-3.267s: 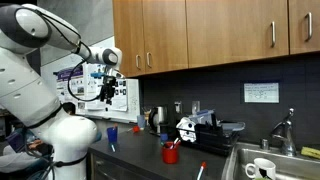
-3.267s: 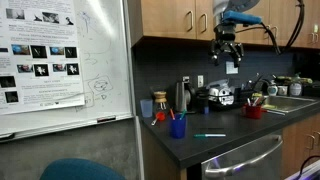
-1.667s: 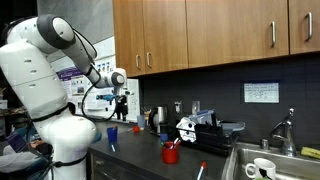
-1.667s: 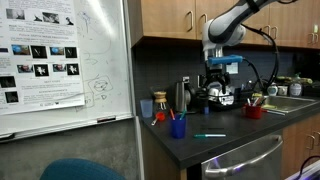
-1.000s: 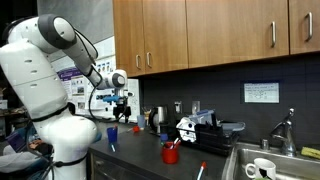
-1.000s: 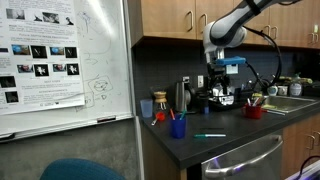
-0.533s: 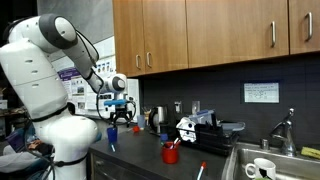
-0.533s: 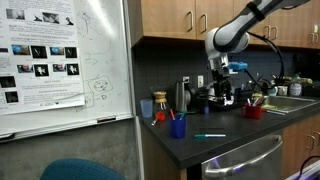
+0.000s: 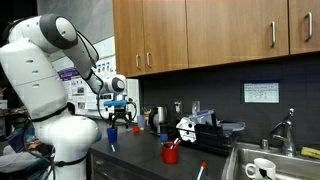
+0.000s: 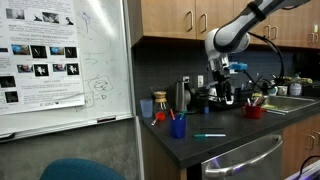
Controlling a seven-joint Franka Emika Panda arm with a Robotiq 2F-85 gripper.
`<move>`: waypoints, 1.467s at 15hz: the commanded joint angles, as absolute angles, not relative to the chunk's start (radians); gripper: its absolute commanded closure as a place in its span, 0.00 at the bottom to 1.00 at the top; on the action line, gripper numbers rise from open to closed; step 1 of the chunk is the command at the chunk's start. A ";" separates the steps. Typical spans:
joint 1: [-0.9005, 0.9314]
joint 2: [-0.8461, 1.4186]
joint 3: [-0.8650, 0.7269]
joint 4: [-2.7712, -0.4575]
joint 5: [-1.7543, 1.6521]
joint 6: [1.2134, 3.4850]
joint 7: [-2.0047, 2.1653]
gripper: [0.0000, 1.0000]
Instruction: Place the sharpie into the cup
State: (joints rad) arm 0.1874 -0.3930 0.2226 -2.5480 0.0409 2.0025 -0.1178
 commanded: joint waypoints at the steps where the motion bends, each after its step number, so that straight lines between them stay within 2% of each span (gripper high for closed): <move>1: 0.219 -0.369 0.216 -2.545 -0.008 2.035 -0.170 0.00; 22: 0.332 -0.264 0.202 -2.582 0.005 2.301 -0.543 0.00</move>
